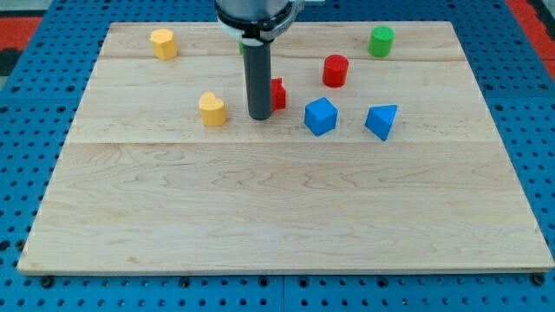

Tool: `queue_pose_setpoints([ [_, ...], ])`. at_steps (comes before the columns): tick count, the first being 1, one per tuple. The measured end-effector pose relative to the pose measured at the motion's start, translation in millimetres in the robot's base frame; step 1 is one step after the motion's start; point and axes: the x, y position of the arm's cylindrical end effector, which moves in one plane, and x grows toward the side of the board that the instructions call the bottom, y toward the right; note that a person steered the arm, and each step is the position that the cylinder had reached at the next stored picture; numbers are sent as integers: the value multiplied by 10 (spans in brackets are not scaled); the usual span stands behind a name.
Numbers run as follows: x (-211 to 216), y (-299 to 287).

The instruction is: Move the blue cube towards red star

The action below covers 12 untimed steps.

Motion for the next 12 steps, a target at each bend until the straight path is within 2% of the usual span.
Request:
queue_pose_setpoints([
  [2, 38, 84],
  [4, 811, 379],
  [5, 522, 930],
  [9, -379, 1198],
  [10, -336, 955],
  [12, 383, 854],
])
